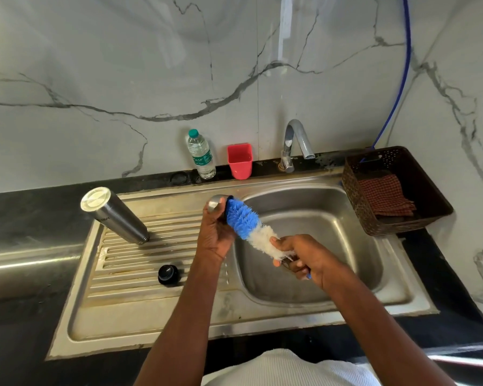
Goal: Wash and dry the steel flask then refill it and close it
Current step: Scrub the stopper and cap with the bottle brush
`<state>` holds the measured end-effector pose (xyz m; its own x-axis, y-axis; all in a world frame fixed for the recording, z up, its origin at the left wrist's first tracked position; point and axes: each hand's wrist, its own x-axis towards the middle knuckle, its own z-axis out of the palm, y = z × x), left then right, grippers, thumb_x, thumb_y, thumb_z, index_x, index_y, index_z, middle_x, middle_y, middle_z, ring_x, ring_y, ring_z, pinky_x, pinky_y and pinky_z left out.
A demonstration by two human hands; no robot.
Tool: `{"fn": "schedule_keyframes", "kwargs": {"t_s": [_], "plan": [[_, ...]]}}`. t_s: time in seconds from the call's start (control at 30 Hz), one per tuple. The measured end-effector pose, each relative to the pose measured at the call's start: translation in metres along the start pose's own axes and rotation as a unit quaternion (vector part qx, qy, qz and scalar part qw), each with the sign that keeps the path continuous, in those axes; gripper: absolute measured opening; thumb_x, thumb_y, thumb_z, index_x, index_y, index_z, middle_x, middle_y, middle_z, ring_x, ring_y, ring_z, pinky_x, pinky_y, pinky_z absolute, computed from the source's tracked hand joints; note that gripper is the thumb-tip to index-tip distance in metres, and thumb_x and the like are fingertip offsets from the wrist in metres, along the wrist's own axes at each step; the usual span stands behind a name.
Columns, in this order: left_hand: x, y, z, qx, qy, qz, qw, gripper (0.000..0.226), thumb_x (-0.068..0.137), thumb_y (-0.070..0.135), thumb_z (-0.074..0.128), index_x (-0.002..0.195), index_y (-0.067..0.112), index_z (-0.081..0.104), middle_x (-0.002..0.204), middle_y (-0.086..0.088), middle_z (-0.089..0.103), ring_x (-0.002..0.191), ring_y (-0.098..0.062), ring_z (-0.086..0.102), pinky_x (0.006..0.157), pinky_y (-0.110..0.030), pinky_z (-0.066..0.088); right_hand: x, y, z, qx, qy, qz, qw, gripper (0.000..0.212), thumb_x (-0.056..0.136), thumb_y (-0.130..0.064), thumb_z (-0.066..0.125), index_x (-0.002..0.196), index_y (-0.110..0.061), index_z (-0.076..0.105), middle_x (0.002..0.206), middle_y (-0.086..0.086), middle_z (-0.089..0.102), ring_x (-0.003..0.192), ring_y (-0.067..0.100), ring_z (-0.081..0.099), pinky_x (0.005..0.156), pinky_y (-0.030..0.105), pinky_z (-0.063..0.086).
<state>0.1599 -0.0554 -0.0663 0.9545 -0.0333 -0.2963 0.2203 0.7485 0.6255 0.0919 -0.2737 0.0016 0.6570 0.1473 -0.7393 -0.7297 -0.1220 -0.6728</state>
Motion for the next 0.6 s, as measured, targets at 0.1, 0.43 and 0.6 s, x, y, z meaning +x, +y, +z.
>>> {"fn": "schedule_keyframes", "kwargs": {"t_s": [0.1,0.43,0.6], "plan": [[0.005,0.019,-0.013,0.015,0.052,0.036,0.998,0.064,0.056,0.029,0.103,0.104,0.011,0.065,0.101,-0.010,0.072,0.092,-0.025,0.072,0.080,-0.039,0.062,0.006,0.003,-0.004,-0.070,0.046,-0.063,0.994,0.018,0.092,-0.029,0.074,0.101,-0.014,0.075,0.076,0.014,0.075,0.050,0.019,0.046,0.049,0.024,0.032],[-0.011,0.015,-0.033,0.028,0.120,-0.062,0.990,0.067,0.076,0.005,0.087,0.135,-0.008,0.057,0.139,-0.033,0.060,0.129,-0.043,0.061,0.082,-0.031,0.064,0.017,0.011,-0.008,-0.189,0.215,-0.177,0.942,0.016,0.083,-0.043,0.079,0.092,-0.032,0.072,0.087,-0.011,0.074,0.083,0.015,0.072,0.083,0.045,0.061],[-0.016,0.009,-0.032,-0.019,0.036,-0.076,0.996,0.082,0.063,0.020,0.101,0.134,0.003,0.063,0.142,-0.028,0.060,0.134,-0.041,0.058,0.115,-0.047,0.047,0.016,0.009,-0.001,-0.129,0.207,-0.207,0.947,0.016,0.080,-0.042,0.082,0.084,-0.040,0.067,0.089,-0.009,0.075,0.083,0.017,0.073,0.081,0.048,0.062]]}}
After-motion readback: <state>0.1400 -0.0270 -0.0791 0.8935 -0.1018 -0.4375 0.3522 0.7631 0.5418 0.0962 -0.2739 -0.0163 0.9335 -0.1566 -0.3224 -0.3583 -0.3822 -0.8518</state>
